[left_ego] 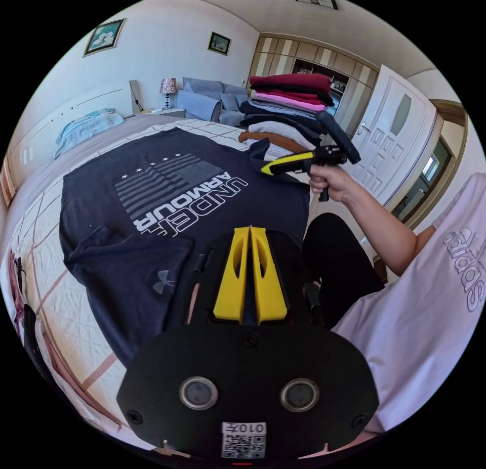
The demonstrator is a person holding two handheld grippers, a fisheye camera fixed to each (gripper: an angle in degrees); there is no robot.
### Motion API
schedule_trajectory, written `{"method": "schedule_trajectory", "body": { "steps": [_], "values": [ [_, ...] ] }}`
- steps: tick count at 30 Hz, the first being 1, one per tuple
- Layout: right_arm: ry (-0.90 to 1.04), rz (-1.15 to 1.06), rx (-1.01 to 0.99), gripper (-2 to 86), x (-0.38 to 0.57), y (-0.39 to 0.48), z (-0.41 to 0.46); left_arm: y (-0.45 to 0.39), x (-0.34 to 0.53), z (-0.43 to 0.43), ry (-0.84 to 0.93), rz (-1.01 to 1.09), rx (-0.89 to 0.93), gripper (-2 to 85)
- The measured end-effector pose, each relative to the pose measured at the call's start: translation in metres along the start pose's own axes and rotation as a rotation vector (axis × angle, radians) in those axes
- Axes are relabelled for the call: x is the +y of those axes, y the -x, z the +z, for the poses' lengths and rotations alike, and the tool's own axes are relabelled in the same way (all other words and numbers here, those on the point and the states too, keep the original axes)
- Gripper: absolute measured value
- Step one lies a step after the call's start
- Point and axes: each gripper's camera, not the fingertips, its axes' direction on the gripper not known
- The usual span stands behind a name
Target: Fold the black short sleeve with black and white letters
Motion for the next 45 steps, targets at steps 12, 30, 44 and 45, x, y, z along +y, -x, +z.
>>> {"method": "schedule_trajectory", "body": {
  "steps": [12, 30, 44, 45],
  "values": [
    [-0.235, -0.012, -0.502, 5.6, 0.093, -0.056, -0.019, 0.051, -0.137, 0.113, 0.119, 0.019, 0.073, 9.5],
    [-0.266, 0.092, -0.118, 8.3, 0.086, -0.024, -0.017, 0.139, -0.277, 0.247, 0.187, -0.085, 0.079, 11.7],
    [-0.233, -0.016, 0.098, 4.6, 0.041, 0.043, -0.009, 0.154, -0.278, 0.265, 0.153, -0.086, 0.154, 6.0],
    [-0.252, 0.003, 0.087, 4.5, 0.038, 0.045, -0.015, 0.154, -0.278, 0.265, 0.156, -0.084, 0.148, 6.0]
  ]
}}
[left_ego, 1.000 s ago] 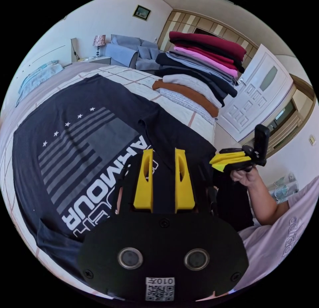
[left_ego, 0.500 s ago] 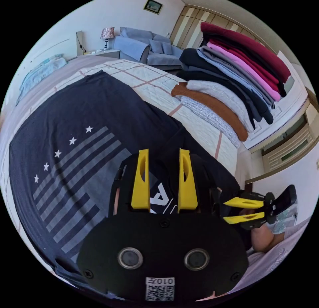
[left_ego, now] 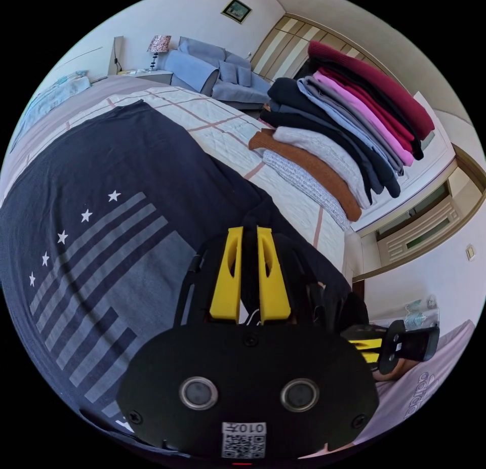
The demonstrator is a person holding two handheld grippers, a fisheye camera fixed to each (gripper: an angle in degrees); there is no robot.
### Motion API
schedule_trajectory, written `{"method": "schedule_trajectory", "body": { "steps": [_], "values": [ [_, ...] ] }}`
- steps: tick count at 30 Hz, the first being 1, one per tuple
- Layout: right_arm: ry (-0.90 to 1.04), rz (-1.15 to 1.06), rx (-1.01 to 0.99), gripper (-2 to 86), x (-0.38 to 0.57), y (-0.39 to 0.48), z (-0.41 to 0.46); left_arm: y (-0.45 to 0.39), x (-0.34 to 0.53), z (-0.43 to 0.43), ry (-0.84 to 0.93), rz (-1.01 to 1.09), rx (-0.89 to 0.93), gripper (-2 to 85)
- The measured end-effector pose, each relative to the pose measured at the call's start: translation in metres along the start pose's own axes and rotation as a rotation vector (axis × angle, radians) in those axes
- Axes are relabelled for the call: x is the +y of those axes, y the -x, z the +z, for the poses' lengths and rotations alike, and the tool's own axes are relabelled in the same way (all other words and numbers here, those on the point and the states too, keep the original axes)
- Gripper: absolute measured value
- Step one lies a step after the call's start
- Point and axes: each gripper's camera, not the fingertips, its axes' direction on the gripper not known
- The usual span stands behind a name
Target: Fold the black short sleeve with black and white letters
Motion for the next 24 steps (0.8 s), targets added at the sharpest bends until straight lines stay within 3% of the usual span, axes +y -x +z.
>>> {"method": "schedule_trajectory", "body": {
  "steps": [7, 13, 15, 17, 19, 24],
  "values": [
    [0.124, -0.06, -0.093, 6.0, -0.014, 0.019, 0.03, 0.003, 0.006, 0.016, 0.079, 0.031, -0.01, 6.9],
    [0.003, 0.036, -0.126, 6.7, -0.009, 0.004, -0.012, -0.038, 0.059, -0.036, -0.085, 0.126, -0.208, 8.2],
    [0.003, 0.096, -0.088, 6.9, -0.008, -0.004, -0.014, -0.046, 0.077, -0.035, -0.057, 0.147, -0.222, 8.1],
    [0.074, 0.12, -0.082, 7.1, -0.013, -0.009, -0.002, -0.054, 0.103, -0.037, -0.002, 0.146, -0.171, 7.8],
    [0.195, 0.095, -0.092, 7.3, -0.018, -0.011, 0.018, -0.068, 0.131, -0.057, -0.075, 0.155, -0.155, 7.4],
    [0.013, 0.121, -0.132, 7.3, -0.01, -0.031, -0.047, -0.117, 0.214, -0.125, -0.162, 0.302, -0.254, 7.4]
  ]
}}
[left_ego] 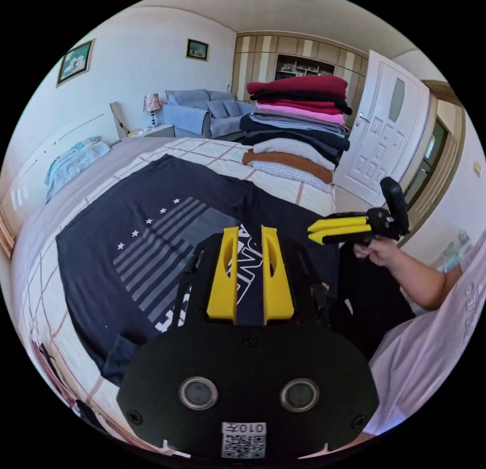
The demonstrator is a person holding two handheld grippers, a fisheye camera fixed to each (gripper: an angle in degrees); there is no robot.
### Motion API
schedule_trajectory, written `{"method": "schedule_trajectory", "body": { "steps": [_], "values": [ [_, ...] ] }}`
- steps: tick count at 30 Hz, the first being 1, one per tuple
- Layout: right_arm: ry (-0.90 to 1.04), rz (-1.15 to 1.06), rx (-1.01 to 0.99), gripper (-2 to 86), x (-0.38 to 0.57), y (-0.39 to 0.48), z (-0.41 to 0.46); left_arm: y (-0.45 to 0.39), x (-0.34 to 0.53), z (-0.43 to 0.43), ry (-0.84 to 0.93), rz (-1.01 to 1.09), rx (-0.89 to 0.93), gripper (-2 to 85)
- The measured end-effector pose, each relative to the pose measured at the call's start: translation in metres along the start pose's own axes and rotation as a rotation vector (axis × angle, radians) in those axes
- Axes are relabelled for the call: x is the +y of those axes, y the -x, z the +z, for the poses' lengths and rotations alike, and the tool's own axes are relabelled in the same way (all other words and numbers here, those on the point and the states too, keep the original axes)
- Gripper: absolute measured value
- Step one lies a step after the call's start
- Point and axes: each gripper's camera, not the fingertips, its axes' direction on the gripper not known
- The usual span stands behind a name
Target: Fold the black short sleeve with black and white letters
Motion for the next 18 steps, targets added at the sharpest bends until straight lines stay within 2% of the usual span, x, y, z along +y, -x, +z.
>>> {"method": "schedule_trajectory", "body": {
  "steps": [3, 5, 8, 11, 16, 18],
  "values": [
    [0.006, -0.085, 0.0, 7.9, 0.025, 0.007, -0.023, -0.048, 0.044, -0.034, 0.122, 0.24, 0.017, 7.9],
    [0.062, -0.16, -0.009, 8.8, 0.043, 0.024, -0.025, -0.101, 0.097, -0.046, 0.258, 0.406, -0.098, 8.4],
    [0.138, -0.313, 0.078, 10.6, 0.074, 0.068, -0.021, -0.173, 0.165, -0.057, 0.324, 0.562, -0.298, 8.9],
    [0.174, -0.439, 0.183, 11.5, 0.088, 0.11, -0.013, -0.221, 0.213, -0.059, 0.321, 0.606, -0.435, 9.3],
    [0.275, -0.644, 0.328, 12.6, 0.081, 0.162, 0.017, -0.242, 0.245, -0.048, 0.372, 0.563, -0.568, 9.9],
    [0.309, -0.718, 0.368, 12.9, 0.075, 0.181, 0.03, -0.243, 0.249, -0.047, 0.36, 0.538, -0.548, 9.9]
  ]
}}
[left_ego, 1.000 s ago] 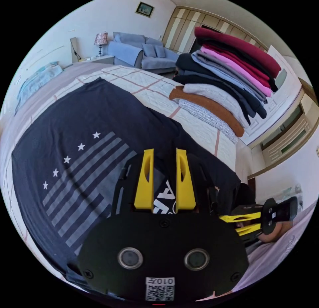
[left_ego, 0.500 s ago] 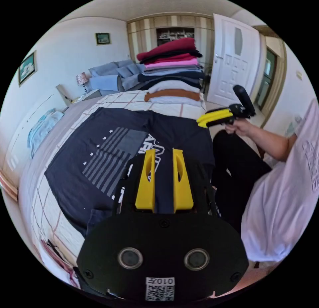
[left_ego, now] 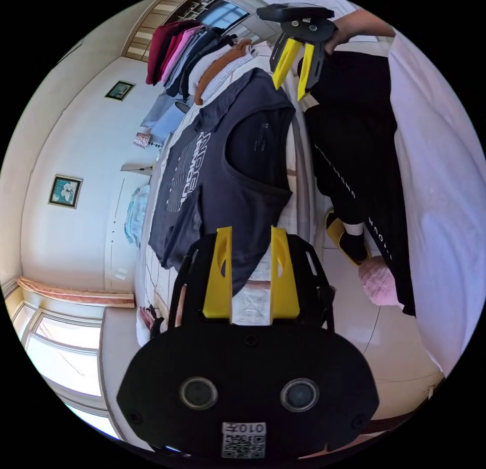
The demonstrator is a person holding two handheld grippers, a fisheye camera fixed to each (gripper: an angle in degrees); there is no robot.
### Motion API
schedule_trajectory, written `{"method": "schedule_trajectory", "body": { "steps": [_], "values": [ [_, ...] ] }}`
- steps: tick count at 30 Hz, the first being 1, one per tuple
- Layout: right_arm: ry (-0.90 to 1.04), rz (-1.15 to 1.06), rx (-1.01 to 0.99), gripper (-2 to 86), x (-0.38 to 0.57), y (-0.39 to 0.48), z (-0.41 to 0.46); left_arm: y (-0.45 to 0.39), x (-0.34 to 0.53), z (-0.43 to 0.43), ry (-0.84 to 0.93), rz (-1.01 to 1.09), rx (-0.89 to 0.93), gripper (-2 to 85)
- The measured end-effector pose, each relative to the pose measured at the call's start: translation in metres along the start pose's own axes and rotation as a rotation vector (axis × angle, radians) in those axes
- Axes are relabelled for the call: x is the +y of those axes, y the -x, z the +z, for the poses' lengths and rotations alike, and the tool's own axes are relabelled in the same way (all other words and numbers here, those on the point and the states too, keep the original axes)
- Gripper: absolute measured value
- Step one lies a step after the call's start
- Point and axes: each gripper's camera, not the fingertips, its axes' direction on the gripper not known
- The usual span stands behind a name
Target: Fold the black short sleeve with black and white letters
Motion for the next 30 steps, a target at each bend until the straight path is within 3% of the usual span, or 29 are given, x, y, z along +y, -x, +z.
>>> {"method": "schedule_trajectory", "body": {
  "steps": [10, 15, 23, 30],
  "values": [
    [0.08, -0.124, 0.132, 12.1, -0.039, 0.021, 0.018, -0.016, -0.007, 0.006, -0.038, 0.048, 0.058, 8.3],
    [0.005, -0.076, 0.117, 6.3, -0.032, 0.001, 0.006, 0.008, -0.003, 0.007, -0.033, -0.036, 0.055, 5.1],
    [-0.101, 0.018, -0.069, 2.4, -0.013, -0.069, -0.027, 0.125, 0.029, -0.01, -0.164, -0.269, 0.483, 0.1],
    [-0.178, 0.083, -0.274, 1.9, -0.041, -0.196, -0.025, 0.266, 0.026, 0.024, -0.118, -0.34, 0.665, -0.2]
  ]
}}
